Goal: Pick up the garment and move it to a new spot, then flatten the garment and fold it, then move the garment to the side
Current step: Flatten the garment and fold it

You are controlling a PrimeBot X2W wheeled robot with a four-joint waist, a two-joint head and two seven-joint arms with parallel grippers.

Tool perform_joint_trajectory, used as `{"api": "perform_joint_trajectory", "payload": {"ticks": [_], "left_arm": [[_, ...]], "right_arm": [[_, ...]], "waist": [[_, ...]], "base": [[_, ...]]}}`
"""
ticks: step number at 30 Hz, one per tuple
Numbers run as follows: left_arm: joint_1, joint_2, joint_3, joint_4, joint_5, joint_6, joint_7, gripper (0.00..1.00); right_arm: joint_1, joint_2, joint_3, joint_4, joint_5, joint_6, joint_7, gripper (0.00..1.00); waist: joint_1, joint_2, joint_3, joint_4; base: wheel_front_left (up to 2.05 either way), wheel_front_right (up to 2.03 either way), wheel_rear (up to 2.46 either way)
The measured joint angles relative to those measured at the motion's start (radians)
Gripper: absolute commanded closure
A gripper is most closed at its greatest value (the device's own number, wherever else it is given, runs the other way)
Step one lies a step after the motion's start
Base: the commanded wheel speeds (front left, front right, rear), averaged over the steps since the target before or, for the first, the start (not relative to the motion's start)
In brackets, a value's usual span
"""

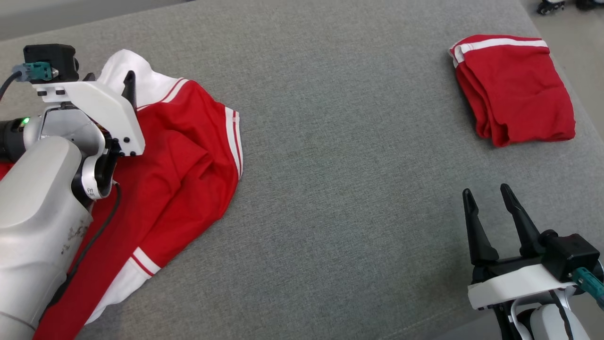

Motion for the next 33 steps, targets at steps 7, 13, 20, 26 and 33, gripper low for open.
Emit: {"api": "perform_joint_trajectory", "payload": {"ticks": [7, 13, 20, 26, 33], "left_arm": [[-0.064, -0.032, -0.055, 0.215, 0.034, -0.072, 0.032, 0.75], [-0.080, -0.059, -0.064, 0.302, 0.036, -0.119, -0.019, 1.00], [-0.078, -0.136, -0.112, 0.198, 0.098, -0.153, -0.205, 1.00], [0.138, -0.241, -0.241, -0.025, 0.151, -0.107, -0.240, 1.00], [0.324, -0.309, -0.378, -0.132, 0.191, -0.085, -0.272, 0.10]], "right_arm": [[-0.008, 0.000, 0.001, 0.002, -0.002, 0.000, 0.000, 0.00], [-0.009, 0.000, 0.004, 0.004, -0.001, 0.000, 0.000, 0.00], [0.018, 0.001, -0.025, 0.007, -0.003, 0.000, 0.000, 0.00], [0.066, 0.000, -0.062, 0.008, -0.012, 0.000, 0.000, 0.00], [0.071, 0.000, -0.064, 0.009, -0.027, 0.000, 0.000, 0.00]], "waist": [[0.0000, 0.0000, 0.025, -0.029], [0.0000, 0.0000, 0.003, -0.024], [0.0000, 0.0000, -0.045, 0.001], [0.0000, 0.0000, -0.107, 0.030], [0.0000, 0.0000, -0.163, 0.050]], "base": [[0.00, 0.00, 0.00], [0.00, 0.00, 0.00], [0.00, 0.00, 0.00], [0.00, 0.00, 0.00], [0.00, 0.00, 0.00]]}}
